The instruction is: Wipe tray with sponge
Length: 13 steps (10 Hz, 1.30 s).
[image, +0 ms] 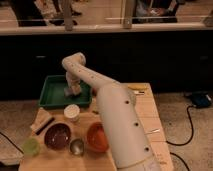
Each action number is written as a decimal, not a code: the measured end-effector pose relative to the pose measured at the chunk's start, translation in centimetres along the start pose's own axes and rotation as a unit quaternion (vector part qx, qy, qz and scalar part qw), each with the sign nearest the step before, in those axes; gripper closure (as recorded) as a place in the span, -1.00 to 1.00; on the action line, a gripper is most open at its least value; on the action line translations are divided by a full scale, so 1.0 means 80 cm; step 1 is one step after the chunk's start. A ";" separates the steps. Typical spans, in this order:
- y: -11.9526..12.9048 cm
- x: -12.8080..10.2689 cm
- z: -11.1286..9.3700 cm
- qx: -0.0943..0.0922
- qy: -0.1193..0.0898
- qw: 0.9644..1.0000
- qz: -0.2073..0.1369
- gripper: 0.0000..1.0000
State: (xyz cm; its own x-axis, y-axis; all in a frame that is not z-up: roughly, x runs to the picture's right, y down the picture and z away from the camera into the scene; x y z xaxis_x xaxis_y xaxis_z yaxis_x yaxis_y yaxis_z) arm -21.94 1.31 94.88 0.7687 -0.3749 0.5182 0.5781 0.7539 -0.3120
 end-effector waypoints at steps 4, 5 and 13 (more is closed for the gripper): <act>0.046 0.014 -0.021 -0.009 0.006 1.000 0.011 1.00; 0.050 0.024 -0.024 -0.009 0.011 1.000 0.017 1.00; -0.009 0.020 0.009 -0.008 0.001 1.000 -0.005 1.00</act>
State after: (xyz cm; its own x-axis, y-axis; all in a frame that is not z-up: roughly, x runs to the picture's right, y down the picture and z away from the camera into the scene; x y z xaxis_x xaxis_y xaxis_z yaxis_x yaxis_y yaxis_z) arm -21.29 0.55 96.53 0.7632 -0.3836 0.5200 0.5904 0.7409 -0.3201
